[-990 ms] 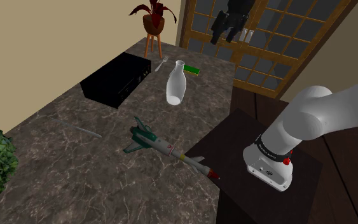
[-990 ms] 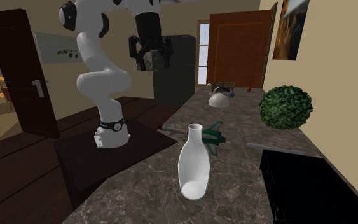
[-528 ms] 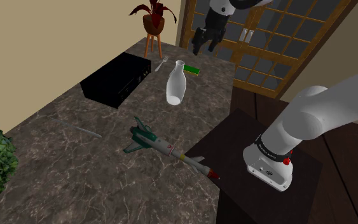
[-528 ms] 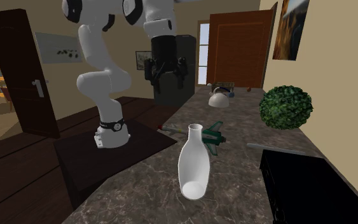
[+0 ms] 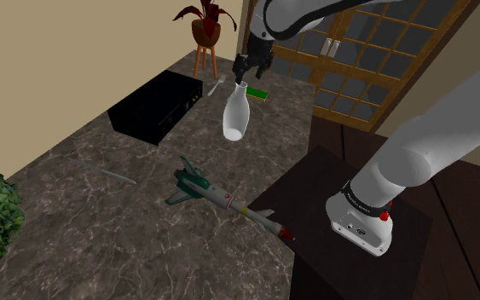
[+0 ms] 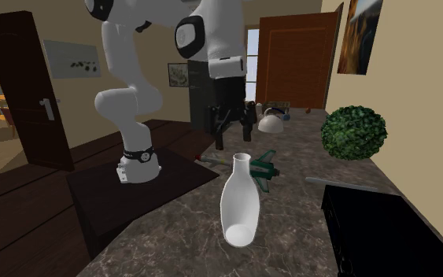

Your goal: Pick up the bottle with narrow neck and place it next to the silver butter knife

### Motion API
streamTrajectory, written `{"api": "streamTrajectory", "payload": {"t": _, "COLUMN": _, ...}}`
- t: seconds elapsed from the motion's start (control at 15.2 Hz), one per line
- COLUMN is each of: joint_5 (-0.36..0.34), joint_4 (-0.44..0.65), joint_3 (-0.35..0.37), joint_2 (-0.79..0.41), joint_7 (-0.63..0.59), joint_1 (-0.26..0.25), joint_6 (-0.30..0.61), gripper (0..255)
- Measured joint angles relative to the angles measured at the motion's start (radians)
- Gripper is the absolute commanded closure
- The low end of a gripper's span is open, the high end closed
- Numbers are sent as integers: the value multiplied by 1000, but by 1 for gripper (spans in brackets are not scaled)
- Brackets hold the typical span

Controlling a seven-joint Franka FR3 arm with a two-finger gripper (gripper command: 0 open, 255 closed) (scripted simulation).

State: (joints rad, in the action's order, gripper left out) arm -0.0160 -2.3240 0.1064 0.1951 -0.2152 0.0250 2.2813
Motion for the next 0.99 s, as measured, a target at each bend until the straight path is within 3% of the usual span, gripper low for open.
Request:
{"api": "streamTrajectory", "payload": {"t": 0.59, "joint_5": -36, "joint_4": 10, "joint_3": 10, "joint_2": -138, "joint_7": -36, "joint_1": 3, "joint_6": 127, "gripper": 0}}
{"api": "streamTrajectory", "payload": {"t": 0.99, "joint_5": -39, "joint_4": 4, "joint_3": 10, "joint_2": -150, "joint_7": -37, "joint_1": 4, "joint_6": 144, "gripper": 0}}
